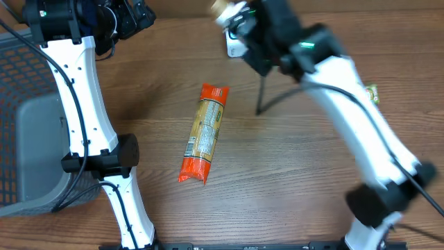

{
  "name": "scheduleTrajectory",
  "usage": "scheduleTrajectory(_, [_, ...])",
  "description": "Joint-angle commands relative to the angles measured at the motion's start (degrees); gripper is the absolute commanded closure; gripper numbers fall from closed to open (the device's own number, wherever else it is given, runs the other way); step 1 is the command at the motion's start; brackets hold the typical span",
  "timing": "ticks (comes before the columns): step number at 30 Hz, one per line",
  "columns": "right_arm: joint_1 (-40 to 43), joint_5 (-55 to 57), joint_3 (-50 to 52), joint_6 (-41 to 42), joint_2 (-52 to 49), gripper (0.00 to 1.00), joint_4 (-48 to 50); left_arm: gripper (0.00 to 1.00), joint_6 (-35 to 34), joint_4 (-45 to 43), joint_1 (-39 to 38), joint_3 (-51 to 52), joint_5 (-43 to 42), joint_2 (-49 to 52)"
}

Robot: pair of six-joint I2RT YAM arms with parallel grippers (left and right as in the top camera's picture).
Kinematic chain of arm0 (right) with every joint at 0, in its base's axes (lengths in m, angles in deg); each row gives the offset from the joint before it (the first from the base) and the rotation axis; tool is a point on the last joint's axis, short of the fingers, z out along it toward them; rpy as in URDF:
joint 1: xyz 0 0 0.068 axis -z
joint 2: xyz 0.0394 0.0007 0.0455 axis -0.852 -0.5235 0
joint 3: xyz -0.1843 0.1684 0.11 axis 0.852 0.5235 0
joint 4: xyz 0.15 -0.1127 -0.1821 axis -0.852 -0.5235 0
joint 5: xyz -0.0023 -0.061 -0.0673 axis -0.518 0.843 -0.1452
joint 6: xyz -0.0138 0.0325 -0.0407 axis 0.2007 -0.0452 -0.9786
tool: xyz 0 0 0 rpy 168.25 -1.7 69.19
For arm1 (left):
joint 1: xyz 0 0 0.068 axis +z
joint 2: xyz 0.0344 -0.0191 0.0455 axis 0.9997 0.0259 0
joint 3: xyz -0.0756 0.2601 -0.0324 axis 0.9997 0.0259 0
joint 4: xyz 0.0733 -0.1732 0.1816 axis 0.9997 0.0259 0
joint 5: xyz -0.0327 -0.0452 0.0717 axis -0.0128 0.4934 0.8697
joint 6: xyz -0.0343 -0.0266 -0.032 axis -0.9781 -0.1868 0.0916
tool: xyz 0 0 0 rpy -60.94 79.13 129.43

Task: Scan the item barcode
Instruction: 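Carry the tube right and release it beside the packets, then reach the right gripper to the orange spaghetti pack and grasp it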

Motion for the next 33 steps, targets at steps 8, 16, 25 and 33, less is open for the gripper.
scheduleTrajectory(8, [29.59,-2.93,2.62,61.88,3.78,0.96,-21.90,0.00,-0.61,-0.07,-0.39,-0.07,-0.24,-0.28])
scheduleTrajectory(16, [37.24,-2.95,27.32,85.05,3.78,0.96,-8.96,0.00,-0.61,-0.07,-0.50,-0.07,-0.24,-0.28])
scheduleTrajectory(25, [37.13,-2.97,44.46,85.92,3.76,0.91,10.34,0.00,-0.61,-0.07,-0.33,-0.07,-0.24,-0.28])
scheduleTrajectory(33, [37.09,-8.37,43.78,64.65,3.80,0.55,14.62,0.00,-0.61,-0.07,-0.37,-0.07,-0.24,-0.28])
